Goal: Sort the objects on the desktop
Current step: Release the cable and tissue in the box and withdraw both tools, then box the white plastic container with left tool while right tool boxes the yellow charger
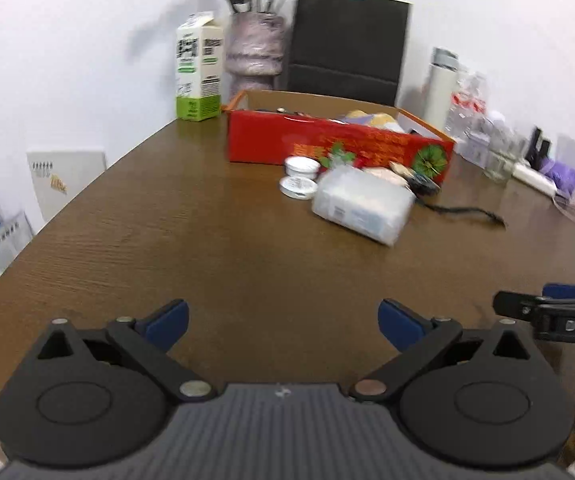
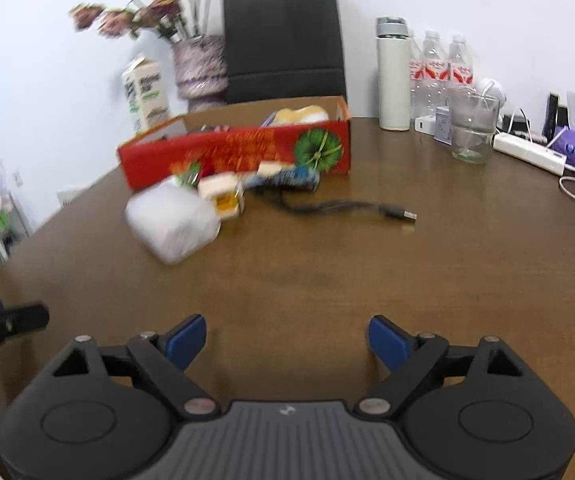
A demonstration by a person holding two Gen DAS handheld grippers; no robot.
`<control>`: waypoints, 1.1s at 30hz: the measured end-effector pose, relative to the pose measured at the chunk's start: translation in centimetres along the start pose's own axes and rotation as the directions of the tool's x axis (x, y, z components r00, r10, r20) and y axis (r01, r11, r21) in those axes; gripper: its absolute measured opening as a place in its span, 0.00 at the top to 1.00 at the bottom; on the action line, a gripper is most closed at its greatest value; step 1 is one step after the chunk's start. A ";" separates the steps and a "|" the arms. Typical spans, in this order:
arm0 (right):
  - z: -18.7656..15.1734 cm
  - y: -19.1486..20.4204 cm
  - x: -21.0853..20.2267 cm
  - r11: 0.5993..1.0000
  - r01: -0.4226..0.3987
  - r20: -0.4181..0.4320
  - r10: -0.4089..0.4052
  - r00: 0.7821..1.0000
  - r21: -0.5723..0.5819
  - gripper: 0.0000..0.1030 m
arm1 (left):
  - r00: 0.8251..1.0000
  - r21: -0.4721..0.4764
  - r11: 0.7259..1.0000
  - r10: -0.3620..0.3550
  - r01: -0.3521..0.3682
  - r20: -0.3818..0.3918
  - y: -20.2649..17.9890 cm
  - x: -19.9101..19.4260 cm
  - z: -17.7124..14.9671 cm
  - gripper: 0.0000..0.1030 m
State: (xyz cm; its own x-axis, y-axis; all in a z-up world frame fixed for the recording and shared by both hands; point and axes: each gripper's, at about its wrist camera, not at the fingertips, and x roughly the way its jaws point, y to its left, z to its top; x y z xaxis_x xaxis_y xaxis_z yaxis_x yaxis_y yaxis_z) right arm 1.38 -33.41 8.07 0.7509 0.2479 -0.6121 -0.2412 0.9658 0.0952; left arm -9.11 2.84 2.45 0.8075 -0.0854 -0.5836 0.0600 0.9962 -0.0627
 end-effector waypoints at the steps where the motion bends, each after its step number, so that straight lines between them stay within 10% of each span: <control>1: -0.2 0.3 -0.3 1.000 0.011 0.008 -0.011 1.000 -0.010 0.14 | 1.000 0.015 1.000 -0.004 0.004 -0.008 -0.4 0.0 -0.3 0.00; 10: -0.6 0.7 -0.9 1.000 -0.006 0.047 0.007 0.999 -0.027 0.11 | 0.996 0.026 0.997 -0.069 0.071 -0.053 -1.9 0.7 0.0 0.00; 15: -0.4 -0.3 -0.5 0.998 -0.061 0.037 0.060 0.998 0.015 0.11 | 0.975 -0.031 0.975 -0.222 0.222 -0.014 -1.4 3.1 3.8 0.00; 24: -0.2 -1.7 -0.1 0.991 -0.095 0.044 0.091 0.995 0.097 0.12 | 0.968 0.205 0.949 -0.250 0.240 0.026 -4.9 10.7 9.8 0.00; 33: 0.2 -1.5 0.6 0.993 -0.073 0.027 0.071 0.997 0.087 0.13 | 0.970 0.079 0.967 -0.240 0.243 -0.049 -3.1 11.4 8.4 0.16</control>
State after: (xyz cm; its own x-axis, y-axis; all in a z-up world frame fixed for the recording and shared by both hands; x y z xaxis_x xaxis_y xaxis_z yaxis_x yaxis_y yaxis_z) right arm 2.33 -34.69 7.69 0.7481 0.3178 -0.5825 -0.2409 0.9480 0.2079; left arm 4.79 -1.05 2.79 0.7399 -0.3225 -0.5904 0.3005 0.9436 -0.1388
